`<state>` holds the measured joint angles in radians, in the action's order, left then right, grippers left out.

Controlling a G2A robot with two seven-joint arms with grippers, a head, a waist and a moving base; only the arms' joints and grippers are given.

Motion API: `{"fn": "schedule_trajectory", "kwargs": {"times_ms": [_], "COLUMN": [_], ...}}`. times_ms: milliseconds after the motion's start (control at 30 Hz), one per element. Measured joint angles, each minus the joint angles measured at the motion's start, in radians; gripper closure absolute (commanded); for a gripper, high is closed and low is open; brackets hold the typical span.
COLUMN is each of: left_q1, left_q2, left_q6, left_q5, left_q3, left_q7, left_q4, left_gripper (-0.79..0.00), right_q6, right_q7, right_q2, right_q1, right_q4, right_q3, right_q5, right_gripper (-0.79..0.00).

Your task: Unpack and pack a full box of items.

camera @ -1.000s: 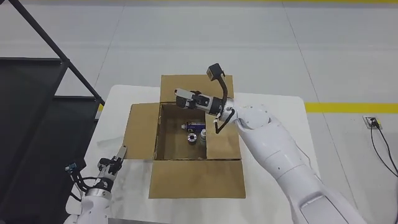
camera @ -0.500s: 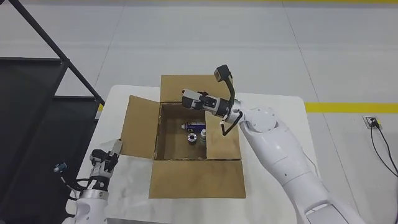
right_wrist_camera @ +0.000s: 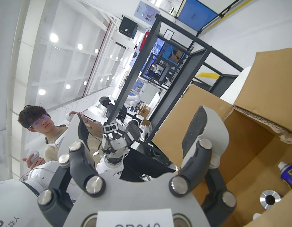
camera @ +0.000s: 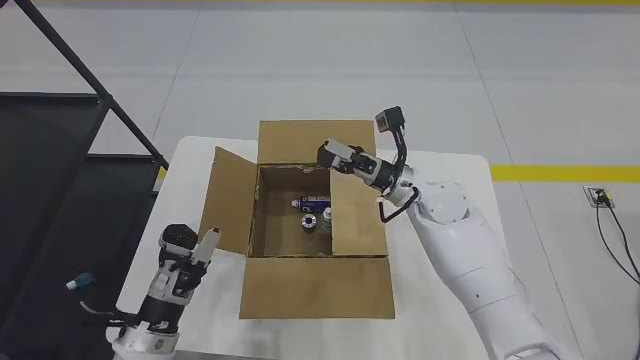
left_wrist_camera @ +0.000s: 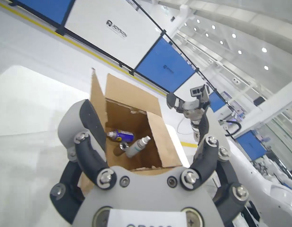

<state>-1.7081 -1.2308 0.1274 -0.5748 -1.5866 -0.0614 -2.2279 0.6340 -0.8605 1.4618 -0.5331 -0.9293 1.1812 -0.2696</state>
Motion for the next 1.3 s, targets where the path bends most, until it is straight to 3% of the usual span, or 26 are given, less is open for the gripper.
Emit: {"fn": "schedule_trajectory", "kwargs": {"times_ms": [133,267,467,567,833,1300], "left_q1": [0.113,0.296,0.543,0.625,0.713,0.686], "left_q2": [-0.006,-0.023,-0.055,-0.067,-0.087,-0.092], "left_q6": [-0.053,-0.159,-0.267,-0.295,-0.296,-0.212], "left_q5": [-0.01,0.005,0.09,0.127,0.209,0.25], "left_q3": [0.143,0.292,0.436,0.479,0.531,0.555], "left_q7": [-0.138,-0.252,-0.362,-0.422,-0.486,-0.49], "left_q4": [0.082,0.241,0.469,0.55,0.657,0.558], "left_gripper": [-0.785,-0.785,-0.785,-0.785,-0.785,-0.785], "right_q6": [0.008,0.005,-0.001,0.001,0.011,0.032], "right_q7": [0.021,0.045,0.058,0.055,0.042,0.037], "right_q2": [-0.033,-0.068,-0.101,-0.111,-0.126,-0.143], "right_q1": [-0.097,-0.231,-0.4,-0.449,-0.483,-0.469], "right_q4": [-0.09,-0.206,-0.327,-0.352,-0.367,-0.327], "right_q3": [0.09,0.199,0.322,0.358,0.385,0.379], "right_q5": [0.02,0.029,-0.003,-0.026,-0.057,-0.091], "right_gripper": [-0.785,-0.785,-0.785,-0.785,-0.785,-0.785]}}
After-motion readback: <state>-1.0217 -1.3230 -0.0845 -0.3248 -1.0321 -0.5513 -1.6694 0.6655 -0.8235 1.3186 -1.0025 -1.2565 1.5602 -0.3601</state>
